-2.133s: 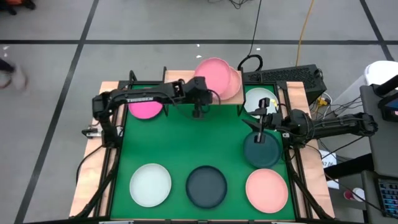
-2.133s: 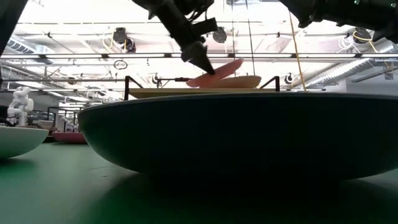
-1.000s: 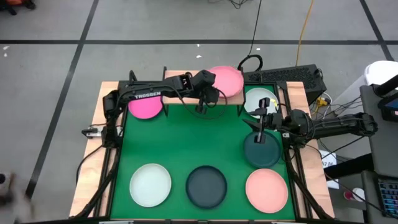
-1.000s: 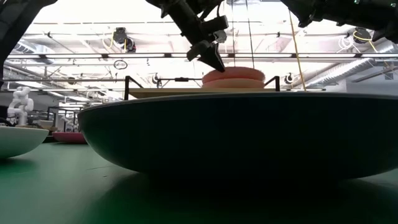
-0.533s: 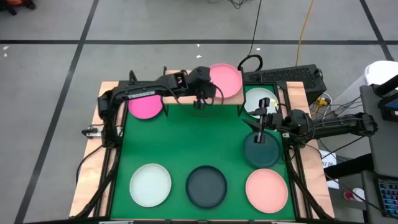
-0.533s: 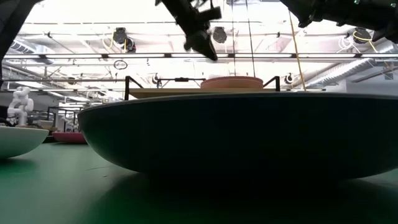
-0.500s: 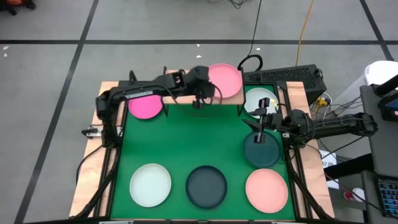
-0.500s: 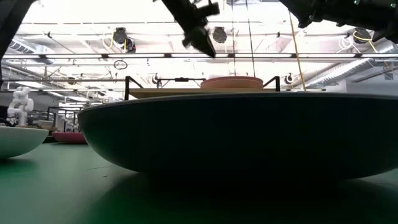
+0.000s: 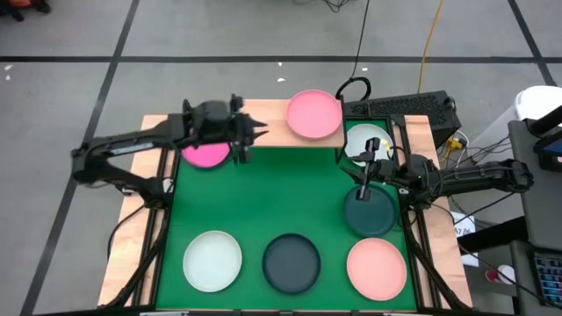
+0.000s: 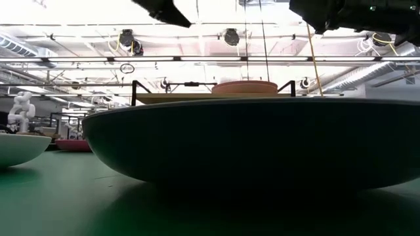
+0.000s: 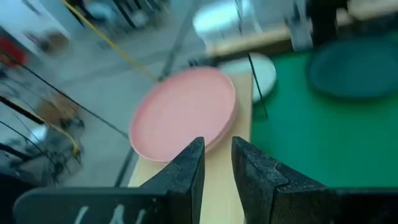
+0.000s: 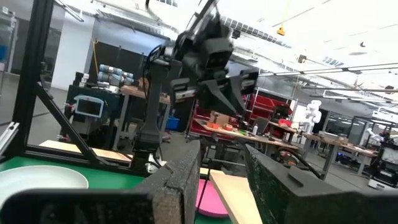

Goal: Place and stack plates onto a shelf
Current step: Stack the dark green plate on the light pink plate on the shelf

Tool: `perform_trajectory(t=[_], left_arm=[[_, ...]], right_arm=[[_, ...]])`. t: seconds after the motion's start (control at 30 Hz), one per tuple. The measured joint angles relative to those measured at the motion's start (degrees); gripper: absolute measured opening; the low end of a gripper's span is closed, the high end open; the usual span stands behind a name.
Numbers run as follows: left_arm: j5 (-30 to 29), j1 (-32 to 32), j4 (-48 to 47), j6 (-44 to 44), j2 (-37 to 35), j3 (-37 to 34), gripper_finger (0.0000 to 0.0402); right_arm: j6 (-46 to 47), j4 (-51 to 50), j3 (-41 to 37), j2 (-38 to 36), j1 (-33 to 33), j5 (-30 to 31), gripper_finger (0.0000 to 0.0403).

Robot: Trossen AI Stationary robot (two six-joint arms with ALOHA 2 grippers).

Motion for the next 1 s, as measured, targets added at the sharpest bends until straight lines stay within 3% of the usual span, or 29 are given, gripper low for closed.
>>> perform_trajectory(t=[0.17,0.37,0.5,0.77,1.0], left_arm=[[-0.01,-0.08,20.65,-5.18,-9.35,-18.42,0.0088],[-0.02,-1.8,32.05,-8.95,-14.88,-29.55,0.0088],[-0.08,-2.78,35.22,-9.04,-16.32,-32.1,0.0088],[-0.06,-3.44,34.37,-9.25,-16.44,-32.77,0.0088],[-0.03,-3.86,35.21,-11.1,-16.45,-32.78,0.0088]], right_arm=[[0.73,-0.31,0.0,0.01,0.0,0.12,0.011],[3.25,-11.74,1.86,0.12,0.02,1.1,0.011],[4.95,-29.33,9.08,0.19,0.01,4.54,0.011],[13.69,-60.91,21.38,1.23,0.0,4.11,0.011],[20.55,-62.01,20.17,3.27,0.13,-2.66,0.011]])
